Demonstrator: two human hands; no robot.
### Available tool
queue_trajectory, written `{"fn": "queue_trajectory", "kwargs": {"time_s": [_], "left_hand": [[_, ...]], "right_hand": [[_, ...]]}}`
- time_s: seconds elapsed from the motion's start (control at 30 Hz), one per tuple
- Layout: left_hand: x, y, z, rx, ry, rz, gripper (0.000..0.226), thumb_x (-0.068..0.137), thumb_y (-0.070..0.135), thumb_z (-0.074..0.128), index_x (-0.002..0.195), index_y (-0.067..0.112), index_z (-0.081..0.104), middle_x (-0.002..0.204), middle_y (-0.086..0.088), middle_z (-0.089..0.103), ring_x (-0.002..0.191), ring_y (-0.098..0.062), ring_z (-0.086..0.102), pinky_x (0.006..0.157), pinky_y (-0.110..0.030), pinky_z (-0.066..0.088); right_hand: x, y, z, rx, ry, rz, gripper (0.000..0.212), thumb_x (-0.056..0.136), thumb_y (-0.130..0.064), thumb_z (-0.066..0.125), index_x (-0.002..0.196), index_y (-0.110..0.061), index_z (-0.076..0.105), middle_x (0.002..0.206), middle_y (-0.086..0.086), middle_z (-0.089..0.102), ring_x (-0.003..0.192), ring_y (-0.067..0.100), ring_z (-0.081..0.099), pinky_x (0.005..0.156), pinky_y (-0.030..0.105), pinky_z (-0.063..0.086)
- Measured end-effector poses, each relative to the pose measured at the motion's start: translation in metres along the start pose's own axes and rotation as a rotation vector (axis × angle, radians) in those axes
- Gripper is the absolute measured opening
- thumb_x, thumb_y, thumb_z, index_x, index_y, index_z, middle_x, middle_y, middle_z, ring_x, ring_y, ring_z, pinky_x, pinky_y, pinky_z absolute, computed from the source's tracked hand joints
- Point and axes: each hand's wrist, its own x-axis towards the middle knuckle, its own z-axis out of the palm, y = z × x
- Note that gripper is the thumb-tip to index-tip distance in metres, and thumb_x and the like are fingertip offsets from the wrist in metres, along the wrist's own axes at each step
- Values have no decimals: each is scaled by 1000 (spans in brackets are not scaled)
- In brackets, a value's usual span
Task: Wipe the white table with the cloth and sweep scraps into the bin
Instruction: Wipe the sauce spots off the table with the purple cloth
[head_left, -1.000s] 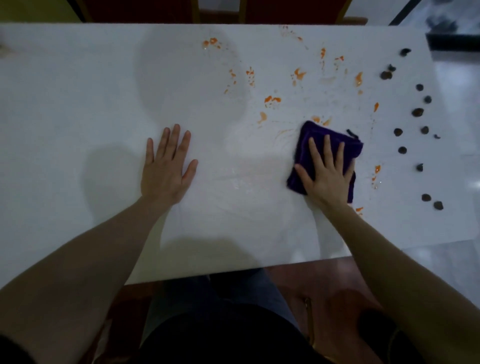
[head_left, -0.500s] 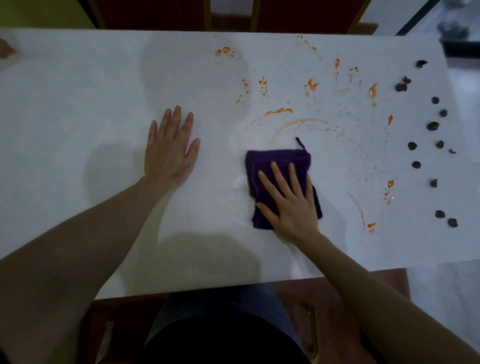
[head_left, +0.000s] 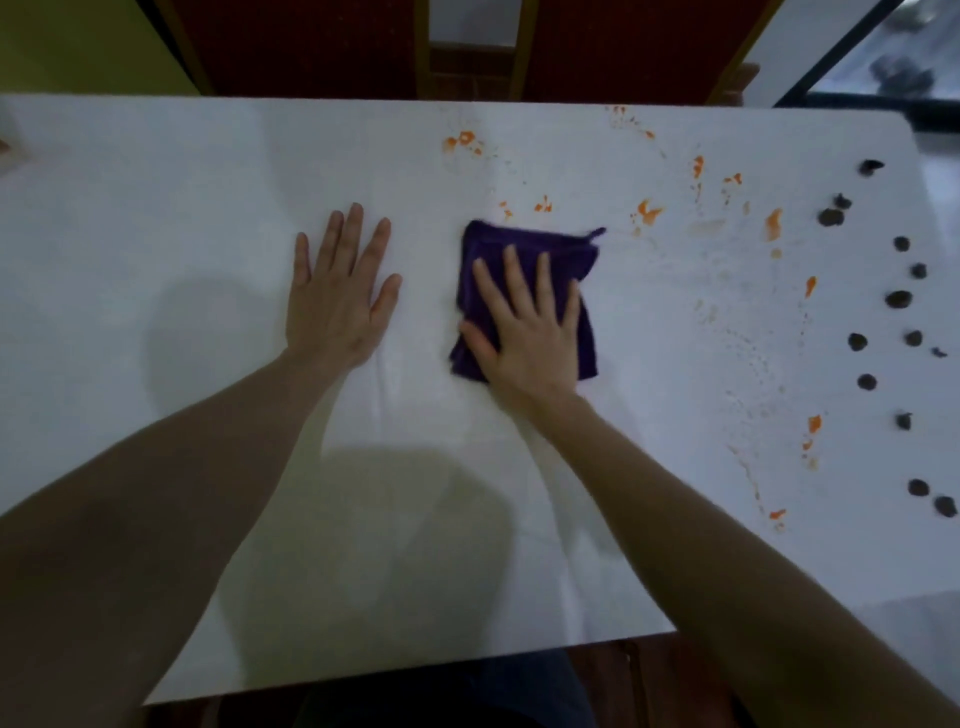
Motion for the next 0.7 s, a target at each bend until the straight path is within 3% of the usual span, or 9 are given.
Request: {"fn": "queue_trajectory", "kwargs": {"time_s": [0.2, 0.33, 0.47, 0.57, 0.7], "left_hand": [[1, 0, 2, 4, 17, 5, 62, 103, 50, 18, 158, 28, 3, 167, -2, -3, 153, -20, -3, 123, -50, 0], [2, -2, 3, 3, 32, 5, 63, 101, 51, 16, 158, 28, 5, 167, -3, 1, 154, -21, 0, 123, -51, 2], [2, -1, 4, 7, 48, 14, 64, 100, 51, 14, 158, 27, 7, 167, -4, 2, 154, -22, 1, 123, -51, 4], [1, -1, 5, 20, 61, 11, 65, 100, 52, 12, 158, 26, 8, 167, -4, 3, 154, -23, 3, 123, -52, 6], [1, -1, 6, 28, 65, 20, 64, 100, 52, 12, 158, 26, 7, 167, -5, 4, 154, -23, 4, 123, -52, 8]], "right_hand": [[-76, 27, 6, 21, -38, -123, 64, 98, -60, 35, 155, -39, 15, 165, -5, 7, 152, 23, 0, 120, 50, 10], [-75, 87, -8, 11, -27, 36, 66, 93, -64, 32, 153, -38, 24, 164, -2, 15, 151, 24, 11, 114, 49, 20], [-2, 111, -21, 73, -1, 294, 66, 94, -65, 26, 154, -41, 16, 165, 0, 10, 151, 26, 3, 118, 54, 10], [68, 87, -23, 88, 2, 307, 63, 97, -63, 23, 155, -41, 10, 165, -1, 4, 151, 28, -3, 119, 55, 4], [92, 14, -13, 60, -5, 58, 61, 99, -56, 27, 155, -38, 13, 165, -1, 7, 151, 29, 0, 119, 55, 4]]}}
